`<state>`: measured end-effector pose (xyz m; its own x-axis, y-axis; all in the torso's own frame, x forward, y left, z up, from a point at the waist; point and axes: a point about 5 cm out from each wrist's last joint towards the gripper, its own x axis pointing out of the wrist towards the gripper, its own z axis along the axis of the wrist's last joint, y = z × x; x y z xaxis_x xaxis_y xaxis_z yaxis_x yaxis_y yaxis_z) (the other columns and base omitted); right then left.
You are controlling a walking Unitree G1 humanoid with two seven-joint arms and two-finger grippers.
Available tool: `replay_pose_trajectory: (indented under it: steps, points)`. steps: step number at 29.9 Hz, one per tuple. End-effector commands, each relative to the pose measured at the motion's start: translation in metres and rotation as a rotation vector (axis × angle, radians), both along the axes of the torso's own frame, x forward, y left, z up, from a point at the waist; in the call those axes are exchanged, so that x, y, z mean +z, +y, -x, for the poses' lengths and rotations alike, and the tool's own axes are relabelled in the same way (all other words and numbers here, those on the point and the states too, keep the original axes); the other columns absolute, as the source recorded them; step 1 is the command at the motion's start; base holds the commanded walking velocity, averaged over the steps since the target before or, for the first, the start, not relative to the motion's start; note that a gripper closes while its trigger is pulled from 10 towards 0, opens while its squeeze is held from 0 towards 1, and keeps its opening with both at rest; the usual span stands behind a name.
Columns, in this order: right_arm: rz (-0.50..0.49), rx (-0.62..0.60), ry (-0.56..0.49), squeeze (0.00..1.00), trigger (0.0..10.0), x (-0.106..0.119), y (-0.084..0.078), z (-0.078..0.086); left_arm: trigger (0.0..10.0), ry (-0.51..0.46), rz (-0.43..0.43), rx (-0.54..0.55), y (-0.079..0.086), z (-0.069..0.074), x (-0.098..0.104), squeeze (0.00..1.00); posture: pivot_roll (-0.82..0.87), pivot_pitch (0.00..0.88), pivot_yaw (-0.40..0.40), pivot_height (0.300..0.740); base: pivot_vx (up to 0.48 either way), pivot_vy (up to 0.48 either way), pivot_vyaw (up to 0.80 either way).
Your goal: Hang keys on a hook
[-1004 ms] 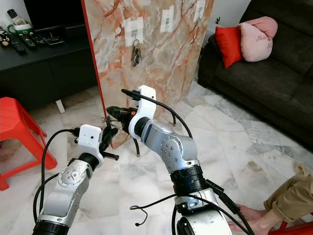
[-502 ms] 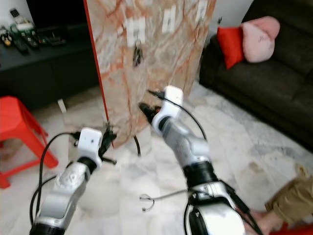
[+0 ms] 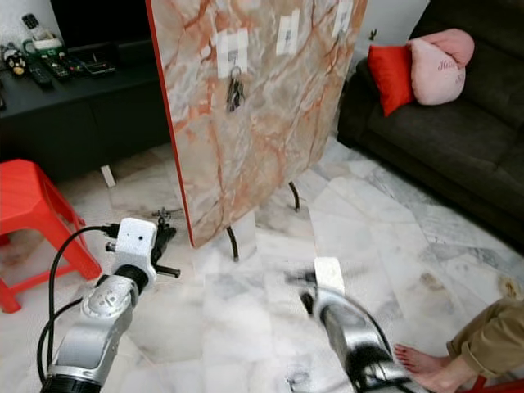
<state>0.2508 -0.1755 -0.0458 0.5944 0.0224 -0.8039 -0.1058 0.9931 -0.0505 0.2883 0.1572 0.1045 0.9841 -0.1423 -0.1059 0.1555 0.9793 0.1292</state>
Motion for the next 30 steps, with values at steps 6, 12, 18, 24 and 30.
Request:
replay_pose_trajectory:
  steps: [6, 12, 18, 24, 30]
  points:
    - [0.058, -0.007, 0.13, 0.0, 10.0, -0.03, -0.014, 0.049, 10.0, 0.084, -0.003, 0.066, 0.023, 0.007, -0.037, 0.0, 0.06, 0.01, -0.153, 0.74, 0.0, 0.0, 0.0]
    - [0.132, -0.052, 0.193, 0.0, 10.0, -0.041, -0.02, 0.072, 10.0, 0.198, 0.004, 0.171, 0.048, 0.025, -0.074, 0.0, 0.06, 0.0, -0.145, 0.74, 0.0, 0.0, 0.0]
    - [0.142, -0.034, 0.179, 0.0, 10.0, -0.042, -0.022, 0.074, 10.0, 0.196, -0.04, 0.149, 0.04, 0.024, -0.08, 0.0, 0.07, 0.0, -0.145, 0.74, 0.0, 0.0, 0.0]
    - [0.151, -0.112, 0.178, 0.0, 10.0, -0.041, -0.032, 0.075, 10.0, 0.203, 0.045, 0.176, 0.036, 0.02, -0.083, 0.0, 0.06, 0.0, -0.143, 0.74, 0.0, 0.0, 0.0]
    - [0.149, -0.13, 0.178, 0.0, 10.0, -0.042, -0.03, 0.077, 10.0, 0.237, 0.134, 0.545, 0.073, 0.022, -0.087, 0.0, 0.06, 0.0, -0.142, 0.74, 0.0, 0.0, 0.0]
